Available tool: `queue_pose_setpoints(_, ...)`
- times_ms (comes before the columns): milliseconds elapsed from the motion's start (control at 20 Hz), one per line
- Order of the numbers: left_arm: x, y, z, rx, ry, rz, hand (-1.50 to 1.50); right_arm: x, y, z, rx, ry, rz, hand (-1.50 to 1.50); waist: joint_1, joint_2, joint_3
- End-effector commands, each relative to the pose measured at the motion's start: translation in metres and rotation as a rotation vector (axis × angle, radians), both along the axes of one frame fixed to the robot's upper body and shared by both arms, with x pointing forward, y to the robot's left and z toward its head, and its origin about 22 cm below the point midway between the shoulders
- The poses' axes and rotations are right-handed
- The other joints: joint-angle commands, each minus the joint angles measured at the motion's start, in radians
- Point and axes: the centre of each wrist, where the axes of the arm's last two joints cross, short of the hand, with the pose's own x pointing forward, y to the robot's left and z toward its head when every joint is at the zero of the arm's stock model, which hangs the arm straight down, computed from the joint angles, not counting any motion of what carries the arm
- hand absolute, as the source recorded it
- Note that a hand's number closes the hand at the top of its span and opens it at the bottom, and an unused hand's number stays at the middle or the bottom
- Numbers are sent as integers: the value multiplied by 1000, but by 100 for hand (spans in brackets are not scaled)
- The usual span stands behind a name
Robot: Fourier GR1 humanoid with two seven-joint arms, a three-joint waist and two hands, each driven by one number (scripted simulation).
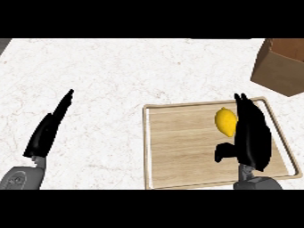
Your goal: Pick the lemon from the tray and place it in the cardboard box
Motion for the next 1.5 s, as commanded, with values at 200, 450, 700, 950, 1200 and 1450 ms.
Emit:
queue_pose_setpoints(200,2,-2,-1,16,-3,-10,0,18,1,-17,-214,-92,10,150,10,16,16)
queue_pose_setpoints(450,11,1,7,-2,3,-1,0,25,1,-16,-255,-172,-27,150,9,16,16)
queue_pose_setpoints(700,5,0,-5,-29,6,-15,0,15,-1,-27,-269,-243,-81,150,7,16,16)
queue_pose_setpoints(950,11,-1,-4,1,-1,-36,0,63,36,15,-285,-4,-23,150,42,27,14)
queue_pose_setpoints(1200,22,-19,10,0,-19,-73,0,121,35,68,-249,245,44,150,82,37,15)
queue_pose_setpoints(1450,10,-14,-5,11,-19,-27,0,171,63,136,-300,207,18,150,43,24,15)
